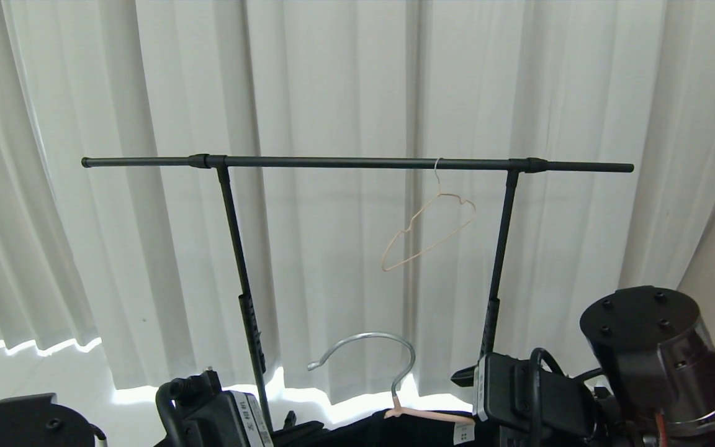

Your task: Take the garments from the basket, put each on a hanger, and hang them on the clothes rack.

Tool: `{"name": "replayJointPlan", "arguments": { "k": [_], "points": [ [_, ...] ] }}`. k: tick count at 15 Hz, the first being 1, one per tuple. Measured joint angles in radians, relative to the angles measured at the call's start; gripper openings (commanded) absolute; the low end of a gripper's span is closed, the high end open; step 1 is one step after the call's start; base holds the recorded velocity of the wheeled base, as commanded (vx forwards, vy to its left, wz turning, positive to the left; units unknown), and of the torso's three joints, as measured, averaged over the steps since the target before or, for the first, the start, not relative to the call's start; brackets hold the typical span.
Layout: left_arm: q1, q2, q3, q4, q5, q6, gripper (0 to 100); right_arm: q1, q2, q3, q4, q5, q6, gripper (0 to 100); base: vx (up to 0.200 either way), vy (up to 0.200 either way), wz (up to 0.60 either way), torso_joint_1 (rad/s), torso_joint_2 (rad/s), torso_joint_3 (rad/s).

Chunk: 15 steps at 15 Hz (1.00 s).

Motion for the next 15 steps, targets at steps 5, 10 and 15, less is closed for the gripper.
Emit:
{"name": "replayJointPlan", "arguments": {
  "k": [5, 10, 15],
  "points": [
    [0.0, 0.0, -0.002, 0.0, 0.0, 0.0, 0, -0.003, -0.001, 0.003, 0.0, -0.008, -0.006, 0, 0.0, 0.0, 0.0, 0.0, 0.0, 0.0],
    [0.0, 0.001, -0.005, -0.003, -0.001, 0.005, 0, -0.006, -0.001, 0.004, -0.007, -0.071, -0.01, 0, 0.0, 0.0, 0.0, 0.0, 0.0, 0.0],
    [0.0, 0.001, -0.005, -0.001, 0.007, 0.03, 100, -0.01, -0.018, 0.003, -0.008, -0.075, -0.013, 0, 0.0, 0.0, 0.0, 0.0, 0.0, 0.0]
  ]
}}
